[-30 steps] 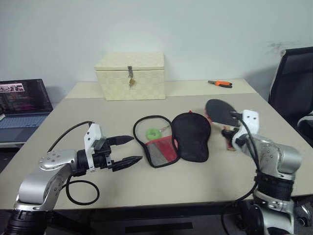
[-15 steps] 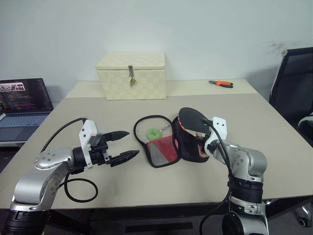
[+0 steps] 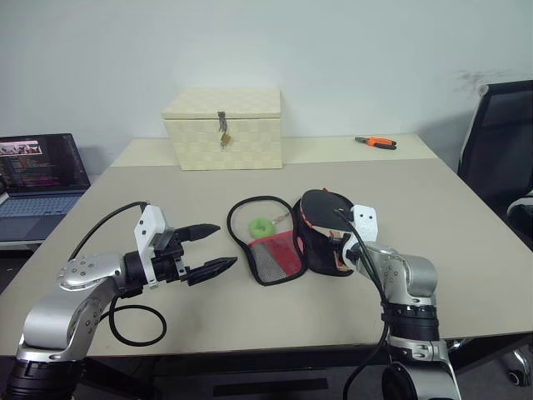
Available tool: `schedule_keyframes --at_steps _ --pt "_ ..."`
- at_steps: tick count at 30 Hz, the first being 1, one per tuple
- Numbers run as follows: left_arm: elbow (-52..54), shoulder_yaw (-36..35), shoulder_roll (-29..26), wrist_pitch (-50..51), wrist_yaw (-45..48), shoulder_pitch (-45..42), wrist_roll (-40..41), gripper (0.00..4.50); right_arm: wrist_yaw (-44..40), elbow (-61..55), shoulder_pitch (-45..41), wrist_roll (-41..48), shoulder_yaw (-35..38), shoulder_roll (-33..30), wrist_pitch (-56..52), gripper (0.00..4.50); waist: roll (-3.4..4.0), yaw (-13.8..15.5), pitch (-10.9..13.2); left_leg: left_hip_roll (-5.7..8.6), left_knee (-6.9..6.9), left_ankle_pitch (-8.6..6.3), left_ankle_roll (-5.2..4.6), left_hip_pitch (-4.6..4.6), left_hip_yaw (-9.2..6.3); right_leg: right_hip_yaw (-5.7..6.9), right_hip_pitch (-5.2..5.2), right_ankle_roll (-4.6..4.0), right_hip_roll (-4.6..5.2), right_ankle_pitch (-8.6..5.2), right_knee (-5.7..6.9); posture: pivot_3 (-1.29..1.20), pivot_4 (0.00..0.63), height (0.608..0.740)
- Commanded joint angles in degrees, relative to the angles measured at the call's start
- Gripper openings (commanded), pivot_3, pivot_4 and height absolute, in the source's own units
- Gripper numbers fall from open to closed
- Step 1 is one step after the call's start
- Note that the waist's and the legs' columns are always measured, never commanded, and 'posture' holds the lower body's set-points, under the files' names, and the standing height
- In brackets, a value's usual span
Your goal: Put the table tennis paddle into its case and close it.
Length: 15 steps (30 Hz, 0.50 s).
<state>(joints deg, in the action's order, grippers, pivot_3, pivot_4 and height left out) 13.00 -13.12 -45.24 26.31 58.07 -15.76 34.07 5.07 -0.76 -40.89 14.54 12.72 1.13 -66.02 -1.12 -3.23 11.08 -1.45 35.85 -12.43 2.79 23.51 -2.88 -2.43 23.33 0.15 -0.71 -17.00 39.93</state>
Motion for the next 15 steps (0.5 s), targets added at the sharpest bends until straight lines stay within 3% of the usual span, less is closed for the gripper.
schedule_keyframes --at_steps 1,7,12,15 --pt "1.17 -1.43 -0.88 -0.58 -0.09 -0.46 0.37 4.50 -0.25 -1.98 -0.13 -0.21 -1.07 0.07 2.41 2.37 0.00 0.00 0.00 0.00 0.00 0.00 0.00 0.00 0.00 0.00 0.00 0.00 0.00 0.00 0.00 0.00 0.150 0.740" --pt "0.50 -1.59 -0.72 -0.89 -0.72 -0.52 -0.14 4.50 -1.01 -8.24 1.61 0.63 -4.41 0.19 0.06 4.49 -0.01 0.01 0.00 -0.01 0.00 0.00 0.00 0.00 0.00 0.00 0.00 0.00 0.00 0.00 0.00 0.00 0.150 0.740" --pt "-1.15 -2.16 -0.66 -1.65 -2.07 -0.21 -1.51 4.50 -10.17 -19.59 5.00 3.36 -10.49 -7.02 0.87 4.49 -0.01 0.00 -0.01 -0.02 0.00 0.00 0.00 0.00 -0.01 0.01 0.00 0.07 0.00 -0.04 -0.01 0.00 0.150 0.740" --pt "-4.14 -2.13 -0.40 -3.00 -3.72 -0.32 -3.76 4.50 -22.32 -26.03 6.44 12.27 -8.61 -14.95 -1.98 4.49 -0.02 0.15 -0.01 0.01 0.02 0.00 0.00 0.00 -0.03 0.04 -0.01 0.14 0.00 -0.08 -0.02 0.00 0.150 0.740"
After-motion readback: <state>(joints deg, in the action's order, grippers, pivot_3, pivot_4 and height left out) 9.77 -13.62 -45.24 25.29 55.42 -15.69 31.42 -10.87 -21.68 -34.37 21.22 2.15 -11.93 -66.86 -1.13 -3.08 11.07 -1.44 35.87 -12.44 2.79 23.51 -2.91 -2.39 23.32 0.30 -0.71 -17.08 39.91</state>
